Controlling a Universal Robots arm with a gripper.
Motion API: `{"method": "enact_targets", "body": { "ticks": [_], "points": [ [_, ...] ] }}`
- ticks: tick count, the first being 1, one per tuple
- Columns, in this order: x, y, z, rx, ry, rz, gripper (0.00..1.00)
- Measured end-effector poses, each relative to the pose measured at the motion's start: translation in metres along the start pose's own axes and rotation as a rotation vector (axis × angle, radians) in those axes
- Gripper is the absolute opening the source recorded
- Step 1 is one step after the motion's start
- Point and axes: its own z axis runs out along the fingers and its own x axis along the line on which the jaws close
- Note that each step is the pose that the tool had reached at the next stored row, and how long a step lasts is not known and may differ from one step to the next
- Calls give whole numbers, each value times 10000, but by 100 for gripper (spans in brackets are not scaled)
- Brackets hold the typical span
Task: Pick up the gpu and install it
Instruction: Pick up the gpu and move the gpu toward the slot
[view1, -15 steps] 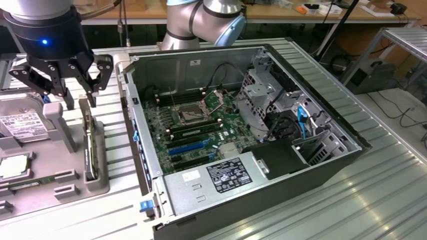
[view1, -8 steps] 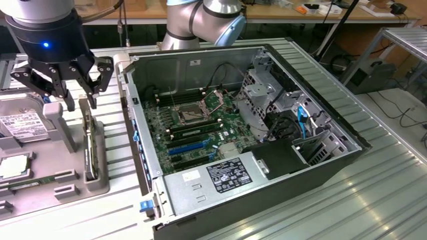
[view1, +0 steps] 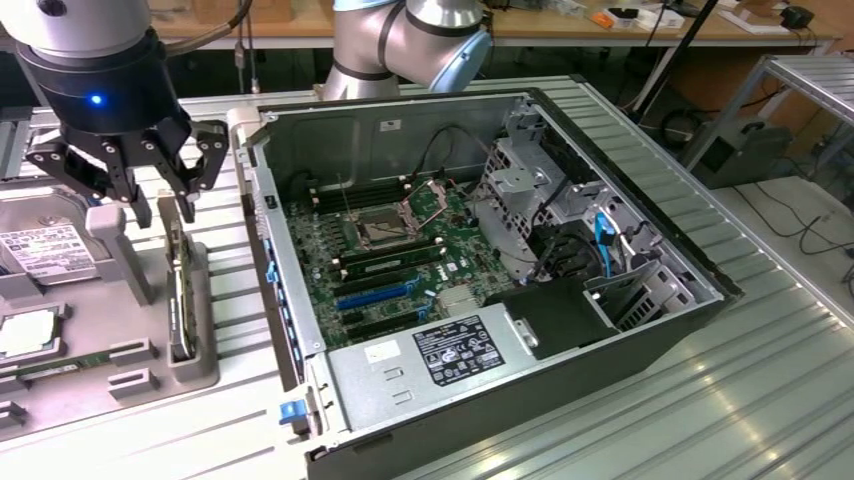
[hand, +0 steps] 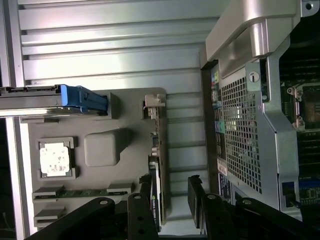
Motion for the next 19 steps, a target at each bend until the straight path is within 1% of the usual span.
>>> {"method": "enact_targets", "body": {
  "ticks": [8, 19],
  "points": [
    [9, -4, 61, 0, 0, -1, 42],
    [34, -19, 112, 1, 1, -1, 42]
  ]
}}
